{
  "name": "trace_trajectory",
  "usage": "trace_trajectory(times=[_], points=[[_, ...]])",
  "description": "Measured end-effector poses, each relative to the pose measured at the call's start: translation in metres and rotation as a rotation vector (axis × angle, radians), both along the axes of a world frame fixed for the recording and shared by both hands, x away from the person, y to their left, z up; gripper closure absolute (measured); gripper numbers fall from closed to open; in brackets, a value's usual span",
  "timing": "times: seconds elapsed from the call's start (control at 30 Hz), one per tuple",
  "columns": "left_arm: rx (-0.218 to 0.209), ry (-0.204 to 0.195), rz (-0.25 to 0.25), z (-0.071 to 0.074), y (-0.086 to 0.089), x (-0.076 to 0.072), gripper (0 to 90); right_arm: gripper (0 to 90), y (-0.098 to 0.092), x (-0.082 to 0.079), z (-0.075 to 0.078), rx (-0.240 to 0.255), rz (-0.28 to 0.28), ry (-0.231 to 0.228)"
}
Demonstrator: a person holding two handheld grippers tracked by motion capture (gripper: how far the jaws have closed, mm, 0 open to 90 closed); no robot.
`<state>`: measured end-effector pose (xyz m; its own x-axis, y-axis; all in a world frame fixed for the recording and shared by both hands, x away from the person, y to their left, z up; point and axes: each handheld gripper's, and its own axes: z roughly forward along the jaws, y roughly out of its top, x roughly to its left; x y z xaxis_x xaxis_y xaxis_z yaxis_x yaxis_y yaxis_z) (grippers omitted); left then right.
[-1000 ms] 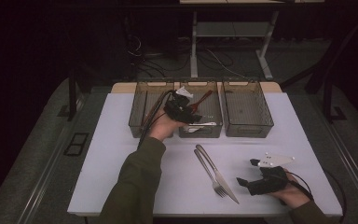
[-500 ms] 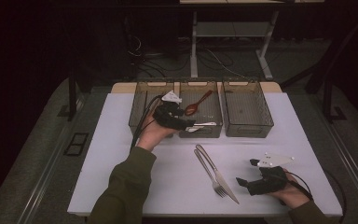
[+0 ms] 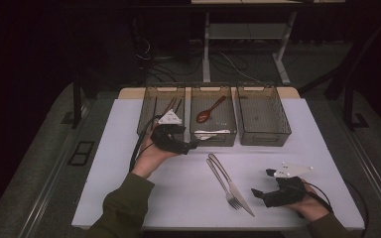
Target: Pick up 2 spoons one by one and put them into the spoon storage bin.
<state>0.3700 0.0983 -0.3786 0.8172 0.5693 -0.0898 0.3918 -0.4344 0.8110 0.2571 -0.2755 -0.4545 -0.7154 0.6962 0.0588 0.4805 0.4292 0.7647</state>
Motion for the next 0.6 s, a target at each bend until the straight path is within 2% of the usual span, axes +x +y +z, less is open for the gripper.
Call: trace_trajectory(times=[0.2, 0.33, 0.6], points=[[0.002, -0.006, 0.001, -0.008, 0.009, -0.014, 18.0, 10.3, 0.000, -0.001, 0.001, 0.003, -0.001, 0.005], [0.021, -0.010, -0.002, -0.013, 0.015, -0.024, 15.3, 10.3, -0.001, 0.000, 0.001, 0.006, -0.001, -0.002], [0.017, -0.032, 0.016, -0.023, 0.029, -0.048, 9.2, 10.3, -0.002, 0.000, 0.001, 0.011, -0.021, 0.005]])
